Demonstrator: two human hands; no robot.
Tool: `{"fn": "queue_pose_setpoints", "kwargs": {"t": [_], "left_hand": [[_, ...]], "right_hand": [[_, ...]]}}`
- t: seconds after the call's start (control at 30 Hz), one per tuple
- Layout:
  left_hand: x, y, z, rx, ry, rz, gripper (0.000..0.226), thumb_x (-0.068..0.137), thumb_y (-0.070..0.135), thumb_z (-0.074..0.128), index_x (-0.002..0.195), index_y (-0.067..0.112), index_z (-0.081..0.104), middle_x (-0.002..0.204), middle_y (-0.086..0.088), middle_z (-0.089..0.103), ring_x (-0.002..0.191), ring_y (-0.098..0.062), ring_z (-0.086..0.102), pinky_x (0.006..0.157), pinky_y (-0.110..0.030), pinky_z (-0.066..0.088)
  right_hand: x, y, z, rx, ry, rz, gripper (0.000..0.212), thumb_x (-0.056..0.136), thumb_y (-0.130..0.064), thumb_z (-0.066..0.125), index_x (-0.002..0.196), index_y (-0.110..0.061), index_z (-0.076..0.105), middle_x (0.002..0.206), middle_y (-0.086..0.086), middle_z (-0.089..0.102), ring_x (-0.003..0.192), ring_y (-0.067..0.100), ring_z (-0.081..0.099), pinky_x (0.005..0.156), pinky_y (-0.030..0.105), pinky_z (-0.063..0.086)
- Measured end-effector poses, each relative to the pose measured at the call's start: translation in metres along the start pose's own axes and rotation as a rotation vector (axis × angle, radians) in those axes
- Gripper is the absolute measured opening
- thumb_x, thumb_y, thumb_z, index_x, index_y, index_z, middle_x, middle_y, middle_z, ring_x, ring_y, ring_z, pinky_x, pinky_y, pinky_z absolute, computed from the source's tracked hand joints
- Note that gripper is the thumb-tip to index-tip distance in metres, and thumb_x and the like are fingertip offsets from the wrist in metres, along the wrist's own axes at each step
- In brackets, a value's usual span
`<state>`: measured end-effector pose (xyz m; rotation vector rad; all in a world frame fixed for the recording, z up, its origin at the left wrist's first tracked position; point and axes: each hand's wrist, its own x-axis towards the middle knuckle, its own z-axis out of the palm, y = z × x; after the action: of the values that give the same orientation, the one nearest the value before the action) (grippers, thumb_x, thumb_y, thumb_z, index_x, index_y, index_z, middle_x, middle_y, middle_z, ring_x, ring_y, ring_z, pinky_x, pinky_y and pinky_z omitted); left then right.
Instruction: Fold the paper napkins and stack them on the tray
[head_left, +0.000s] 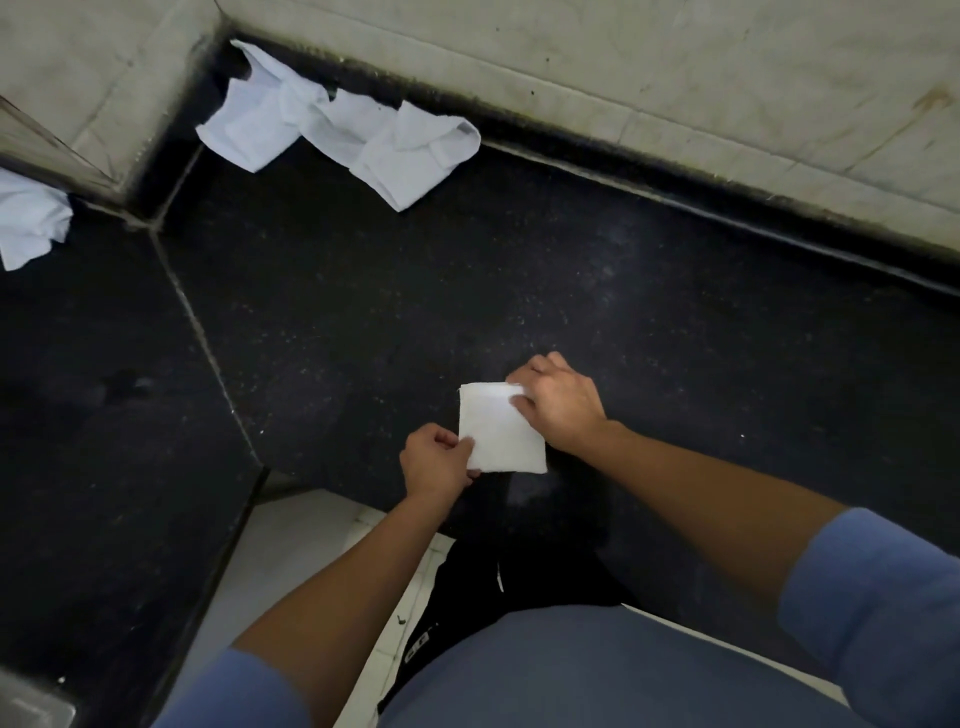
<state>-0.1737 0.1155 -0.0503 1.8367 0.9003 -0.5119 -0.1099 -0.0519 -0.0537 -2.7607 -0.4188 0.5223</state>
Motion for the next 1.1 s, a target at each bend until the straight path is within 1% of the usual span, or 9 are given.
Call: {"fn": "queue_pose_setpoints", "kwargs": {"t": [0.13,0.27,0.4,0.5,0.57,0.73,0.87,0.97,1.1], "left_hand": [[-0.002,-0.006,-0.001,0.079,-0.005,0.009,0.018,0.082,0.017,0.071,0.075,0.007,0.058,0.078,-0.013,0.066,0.060,-0.024,0.067,0.053,-0.034,0.057],[-0.005,-0.008,-0.002,0.536,-0.044,0.210,0.026,0.081,0.036,0.069,0.073,0.019,0.051,0.075,0.001,0.059,0.071,-0.018,0.057,0.060,-0.031,0.043],[-0.002,-0.005,-0.007,0.898,0.015,0.527,0.041,0.084,0.040,0.065,0.113,0.020,0.046,0.117,-0.002,0.048,0.103,-0.021,0.051,0.076,-0.034,0.048],[0.014,-0.001,-0.014,1.173,-0.054,0.918,0.059,0.090,0.038,0.057,0.141,0.021,0.034,0.153,-0.008,0.024,0.133,-0.028,0.030,0.100,-0.040,0.038],[0.022,0.006,-0.017,1.280,-0.189,0.935,0.057,0.095,0.040,0.046,0.146,0.023,0.028,0.159,-0.003,0.008,0.142,-0.026,0.016,0.109,-0.042,0.027],[0.027,0.012,-0.023,1.301,-0.243,0.880,0.060,0.095,0.044,0.046,0.147,0.023,0.026,0.160,-0.001,0.005,0.144,-0.025,0.011,0.113,-0.042,0.023],[0.011,0.003,-0.033,1.117,-0.109,0.856,0.054,0.090,0.036,0.056,0.140,0.019,0.043,0.155,-0.005,0.025,0.139,-0.027,0.026,0.107,-0.043,0.031],[-0.002,-0.016,-0.048,1.082,-0.045,0.838,0.049,0.086,0.031,0.063,0.132,0.016,0.052,0.148,-0.009,0.038,0.131,-0.029,0.038,0.099,-0.044,0.038],[-0.008,-0.025,-0.050,1.098,-0.014,0.881,0.043,0.085,0.024,0.064,0.127,0.016,0.057,0.144,-0.011,0.043,0.126,-0.033,0.044,0.094,-0.046,0.042]], "right_hand": [[-0.001,0.003,-0.001,-0.099,0.036,0.002,0.028,0.094,-0.030,0.053,0.121,-0.022,0.058,0.118,0.000,0.052,0.115,0.021,0.043,0.077,0.034,0.048],[-0.009,-0.006,0.001,-0.183,0.161,-0.211,0.021,0.072,-0.008,0.073,0.091,-0.013,0.067,0.090,0.006,0.057,0.082,0.023,0.055,0.051,0.029,0.044],[-0.039,0.011,0.019,-0.197,0.074,-0.353,0.026,0.066,-0.012,0.080,0.089,-0.015,0.067,0.089,0.004,0.059,0.078,0.022,0.059,0.042,0.026,0.037],[-0.060,0.034,0.027,-0.206,0.046,-0.267,0.041,0.072,-0.018,0.076,0.111,-0.017,0.065,0.111,0.005,0.060,0.098,0.025,0.058,0.060,0.031,0.051],[-0.067,0.040,0.028,-0.249,0.043,-0.250,0.044,0.074,-0.021,0.074,0.117,-0.017,0.063,0.121,0.006,0.059,0.108,0.026,0.056,0.068,0.036,0.054],[-0.041,0.018,0.006,-0.142,0.177,-0.218,0.025,0.079,-0.018,0.069,0.104,-0.012,0.069,0.107,0.005,0.062,0.098,0.027,0.057,0.068,0.040,0.053],[0.004,-0.008,-0.013,-0.087,-0.096,-0.042,0.046,0.091,-0.037,0.057,0.133,-0.019,0.048,0.128,0.006,0.046,0.119,0.025,0.043,0.091,0.039,0.043],[0.016,-0.011,-0.012,-0.135,-0.166,-0.049,0.041,0.090,-0.033,0.058,0.128,-0.022,0.049,0.127,0.006,0.044,0.119,0.025,0.040,0.091,0.037,0.042],[0.005,0.005,-0.009,-0.081,-0.053,-0.123,0.030,0.089,-0.027,0.057,0.119,-0.024,0.055,0.121,0.000,0.045,0.114,0.020,0.041,0.083,0.031,0.040]]}}
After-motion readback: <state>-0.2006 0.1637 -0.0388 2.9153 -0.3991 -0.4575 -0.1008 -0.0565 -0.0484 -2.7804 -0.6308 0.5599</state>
